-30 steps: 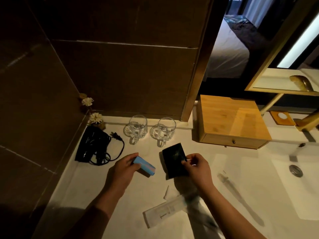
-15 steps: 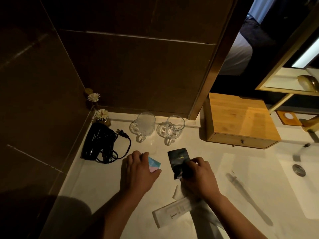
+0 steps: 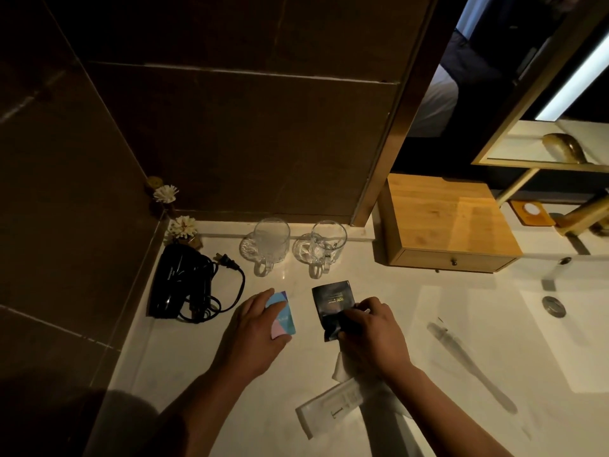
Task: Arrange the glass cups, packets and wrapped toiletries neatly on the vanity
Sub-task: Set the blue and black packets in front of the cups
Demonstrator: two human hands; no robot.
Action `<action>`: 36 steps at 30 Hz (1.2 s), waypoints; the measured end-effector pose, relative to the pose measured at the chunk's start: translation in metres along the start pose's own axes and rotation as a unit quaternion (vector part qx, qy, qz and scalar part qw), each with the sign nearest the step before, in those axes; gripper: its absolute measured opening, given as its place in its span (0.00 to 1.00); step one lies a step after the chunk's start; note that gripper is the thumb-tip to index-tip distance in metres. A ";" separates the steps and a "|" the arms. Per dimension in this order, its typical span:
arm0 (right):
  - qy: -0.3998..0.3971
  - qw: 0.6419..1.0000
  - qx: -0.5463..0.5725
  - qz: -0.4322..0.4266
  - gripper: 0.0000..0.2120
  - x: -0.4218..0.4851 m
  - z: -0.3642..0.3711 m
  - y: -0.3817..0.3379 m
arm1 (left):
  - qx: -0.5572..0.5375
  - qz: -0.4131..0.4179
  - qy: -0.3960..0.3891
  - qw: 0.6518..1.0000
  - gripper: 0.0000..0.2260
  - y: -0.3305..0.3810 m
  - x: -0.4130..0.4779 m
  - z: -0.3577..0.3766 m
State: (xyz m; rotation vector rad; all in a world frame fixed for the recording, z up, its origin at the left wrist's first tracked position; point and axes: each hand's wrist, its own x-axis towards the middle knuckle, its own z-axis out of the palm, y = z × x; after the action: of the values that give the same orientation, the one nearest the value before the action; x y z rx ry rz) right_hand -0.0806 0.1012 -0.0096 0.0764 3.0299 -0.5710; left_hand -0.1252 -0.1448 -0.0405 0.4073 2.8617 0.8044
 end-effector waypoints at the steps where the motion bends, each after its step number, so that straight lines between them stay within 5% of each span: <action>1: 0.006 1.000 0.001 0.003 0.18 0.001 0.002 -0.002 | -0.007 -0.002 -0.002 1.000 0.30 -0.001 0.001 0.000; 12: 0.024 0.986 0.112 0.124 0.31 0.015 0.003 -0.003 | -0.057 0.003 0.000 0.998 0.30 -0.012 0.012 0.000; 23: 0.002 0.964 0.136 0.228 0.22 0.037 0.005 -0.015 | -0.108 0.046 0.057 0.991 0.25 -0.025 0.005 0.012; 29: 0.004 0.939 0.223 0.263 0.05 0.034 0.006 -0.002 | -0.070 0.038 0.089 0.993 0.18 -0.028 0.002 0.015; 36: 0.025 0.973 0.088 0.214 0.23 0.031 0.004 -0.017 | -0.039 0.048 0.101 0.993 0.18 -0.029 0.002 0.018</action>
State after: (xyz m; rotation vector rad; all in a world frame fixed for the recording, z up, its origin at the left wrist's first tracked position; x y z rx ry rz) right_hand -0.1127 0.0850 -0.0091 0.7379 2.8606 -0.7948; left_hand -0.1299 -0.1591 -0.0717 0.4841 3.0011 1.0255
